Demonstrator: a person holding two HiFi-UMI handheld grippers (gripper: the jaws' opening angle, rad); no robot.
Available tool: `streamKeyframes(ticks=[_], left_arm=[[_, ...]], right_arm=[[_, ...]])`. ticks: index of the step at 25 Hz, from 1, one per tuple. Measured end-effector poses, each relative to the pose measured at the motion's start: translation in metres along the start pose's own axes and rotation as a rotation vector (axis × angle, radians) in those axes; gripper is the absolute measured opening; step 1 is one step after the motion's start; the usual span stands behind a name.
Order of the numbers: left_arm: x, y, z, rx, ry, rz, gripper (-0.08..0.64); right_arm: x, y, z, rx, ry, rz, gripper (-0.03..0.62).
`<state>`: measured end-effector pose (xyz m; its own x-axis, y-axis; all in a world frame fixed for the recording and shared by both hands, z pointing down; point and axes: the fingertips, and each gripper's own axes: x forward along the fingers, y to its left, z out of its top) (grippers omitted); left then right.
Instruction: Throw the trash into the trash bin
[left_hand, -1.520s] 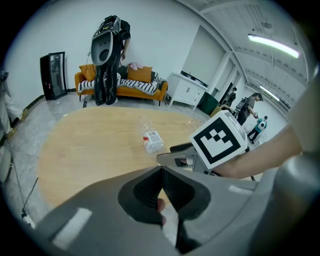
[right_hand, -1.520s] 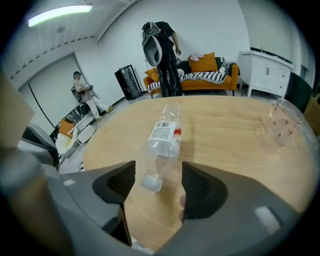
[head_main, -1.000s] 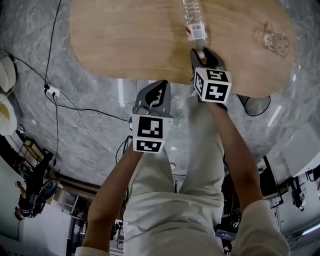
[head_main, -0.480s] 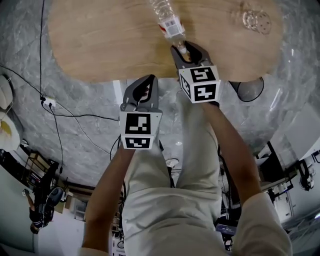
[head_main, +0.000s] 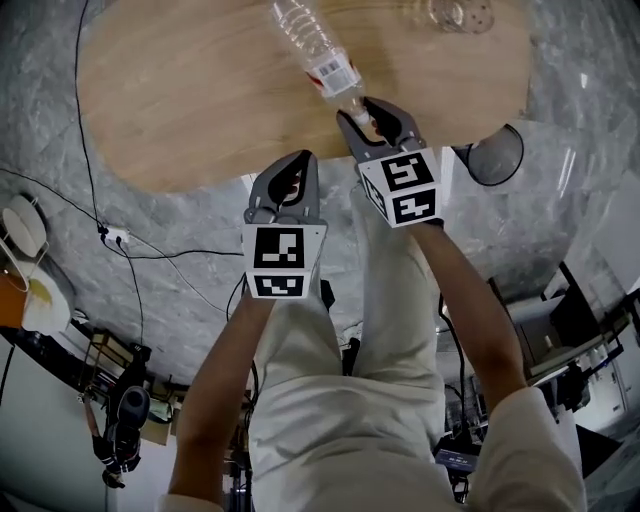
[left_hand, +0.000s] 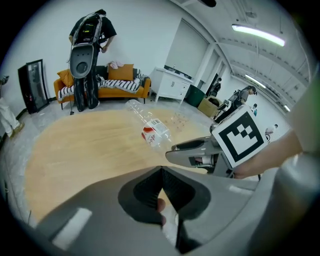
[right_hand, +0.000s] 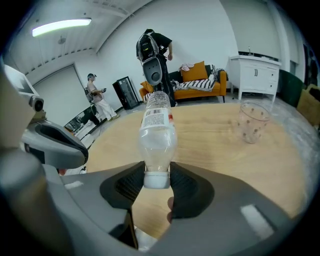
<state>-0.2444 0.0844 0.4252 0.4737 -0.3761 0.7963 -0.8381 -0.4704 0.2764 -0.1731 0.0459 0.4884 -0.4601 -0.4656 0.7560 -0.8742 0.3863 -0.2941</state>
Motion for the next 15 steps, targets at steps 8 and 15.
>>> streamKeyframes(ticks=[8, 15], left_arm=[[0.014, -0.03, 0.012, 0.072, 0.02, -0.048, 0.001], [0.039, -0.083, 0.029, 0.146, 0.047, -0.107, 0.0]], right_arm=[[-0.032, -0.035, -0.008, 0.104, -0.052, -0.071, 0.183], [-0.077, -0.081, -0.027, 0.161, -0.076, -0.123, 0.183]])
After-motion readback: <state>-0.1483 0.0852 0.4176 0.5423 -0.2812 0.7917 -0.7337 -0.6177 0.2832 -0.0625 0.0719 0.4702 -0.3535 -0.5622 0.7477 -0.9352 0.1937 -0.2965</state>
